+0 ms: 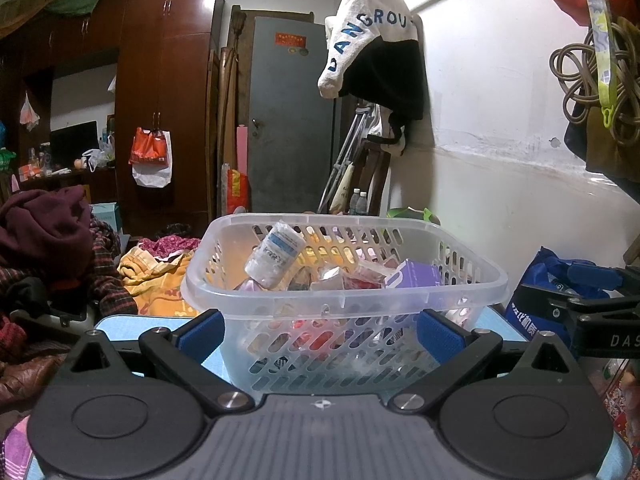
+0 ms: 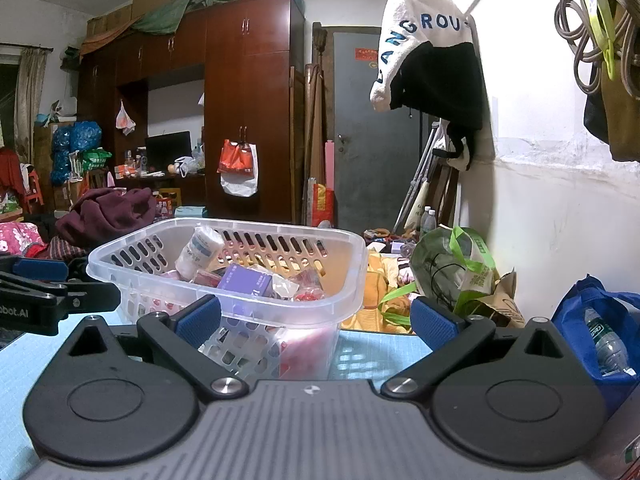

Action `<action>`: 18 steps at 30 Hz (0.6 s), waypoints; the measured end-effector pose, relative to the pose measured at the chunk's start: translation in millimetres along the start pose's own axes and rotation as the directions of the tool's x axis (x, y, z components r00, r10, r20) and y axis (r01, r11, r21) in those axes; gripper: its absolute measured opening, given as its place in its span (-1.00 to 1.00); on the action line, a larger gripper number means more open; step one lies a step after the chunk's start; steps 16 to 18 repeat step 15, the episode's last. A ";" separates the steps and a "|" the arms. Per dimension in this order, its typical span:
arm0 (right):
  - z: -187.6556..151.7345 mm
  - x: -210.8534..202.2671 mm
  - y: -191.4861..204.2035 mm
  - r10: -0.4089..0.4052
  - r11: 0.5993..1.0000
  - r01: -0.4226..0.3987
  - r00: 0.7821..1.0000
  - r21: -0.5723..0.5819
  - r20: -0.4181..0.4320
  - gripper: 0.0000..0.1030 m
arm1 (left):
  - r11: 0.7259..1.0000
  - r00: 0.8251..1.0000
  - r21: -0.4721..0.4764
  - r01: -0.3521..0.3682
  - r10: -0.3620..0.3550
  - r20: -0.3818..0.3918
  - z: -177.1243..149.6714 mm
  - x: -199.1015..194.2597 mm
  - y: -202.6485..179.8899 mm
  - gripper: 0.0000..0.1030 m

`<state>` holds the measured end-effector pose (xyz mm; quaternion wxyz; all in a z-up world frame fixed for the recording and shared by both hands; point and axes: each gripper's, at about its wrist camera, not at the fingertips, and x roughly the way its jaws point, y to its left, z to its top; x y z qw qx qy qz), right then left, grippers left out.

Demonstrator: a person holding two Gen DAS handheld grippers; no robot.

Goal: Organize objects

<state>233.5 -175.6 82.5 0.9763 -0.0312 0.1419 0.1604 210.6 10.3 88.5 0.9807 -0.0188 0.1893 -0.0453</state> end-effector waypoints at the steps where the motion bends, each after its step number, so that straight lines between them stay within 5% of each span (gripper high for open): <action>1: 0.1 0.8 -0.2 -0.001 1.000 0.001 1.000 -0.001 0.001 1.00 | 1.000 1.000 0.000 0.000 0.000 0.000 -0.5 0.1 -0.3 1.00; 18: -0.6 0.2 -0.6 0.003 1.000 -0.003 1.000 0.002 0.000 1.00 | 1.000 1.000 0.002 0.006 -0.006 0.020 -0.8 -0.3 -5.5 1.00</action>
